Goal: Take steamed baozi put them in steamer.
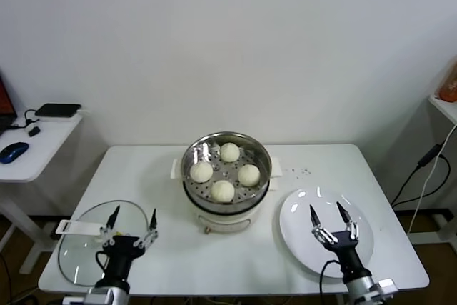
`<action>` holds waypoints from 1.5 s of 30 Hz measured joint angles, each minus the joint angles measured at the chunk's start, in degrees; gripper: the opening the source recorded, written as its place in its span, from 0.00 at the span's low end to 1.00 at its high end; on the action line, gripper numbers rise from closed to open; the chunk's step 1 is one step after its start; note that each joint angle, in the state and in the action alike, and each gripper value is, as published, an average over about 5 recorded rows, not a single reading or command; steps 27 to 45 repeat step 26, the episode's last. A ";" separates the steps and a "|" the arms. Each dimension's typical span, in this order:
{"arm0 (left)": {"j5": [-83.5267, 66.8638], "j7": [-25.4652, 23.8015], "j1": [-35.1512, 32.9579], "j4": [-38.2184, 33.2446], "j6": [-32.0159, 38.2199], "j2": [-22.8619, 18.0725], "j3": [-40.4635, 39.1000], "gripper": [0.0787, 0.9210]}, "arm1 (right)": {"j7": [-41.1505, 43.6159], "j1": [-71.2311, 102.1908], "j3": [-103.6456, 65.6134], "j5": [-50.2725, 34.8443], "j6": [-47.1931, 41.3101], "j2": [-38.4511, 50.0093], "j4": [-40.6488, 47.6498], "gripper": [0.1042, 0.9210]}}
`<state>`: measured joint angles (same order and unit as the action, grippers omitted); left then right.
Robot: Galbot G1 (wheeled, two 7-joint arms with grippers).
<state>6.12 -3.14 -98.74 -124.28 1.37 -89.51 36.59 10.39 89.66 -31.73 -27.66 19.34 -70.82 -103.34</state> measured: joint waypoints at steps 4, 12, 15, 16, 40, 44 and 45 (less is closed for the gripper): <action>-0.07 -0.08 0.01 0.04 -0.05 0.03 0.17 0.88 | 0.02 0.88 -0.12 -0.25 0.15 -0.40 -0.24 0.88; -0.23 -0.49 0.02 0.06 0.10 0.04 0.59 0.88 | 0.22 1.69 -0.58 -0.35 0.15 -0.49 -0.22 0.88; -0.23 -0.70 0.09 0.07 0.16 0.04 0.56 0.88 | 0.44 2.05 -0.62 -0.33 0.13 -0.48 -0.20 0.88; -0.22 -0.75 0.10 0.07 0.17 0.04 0.54 0.88 | 0.50 2.15 -0.62 -0.33 0.13 -0.48 -0.19 0.88; -0.11 -0.98 -0.09 -0.16 0.24 -0.02 0.71 0.88 | 1.09 2.54 -0.54 -0.43 0.20 -0.45 -0.05 0.88; -0.11 -0.98 -0.09 -0.16 0.24 -0.02 0.71 0.88 | 1.09 2.54 -0.54 -0.43 0.20 -0.45 -0.05 0.88; -0.11 -0.98 -0.09 -0.16 0.24 -0.02 0.71 0.88 | 1.09 2.54 -0.54 -0.43 0.20 -0.45 -0.05 0.88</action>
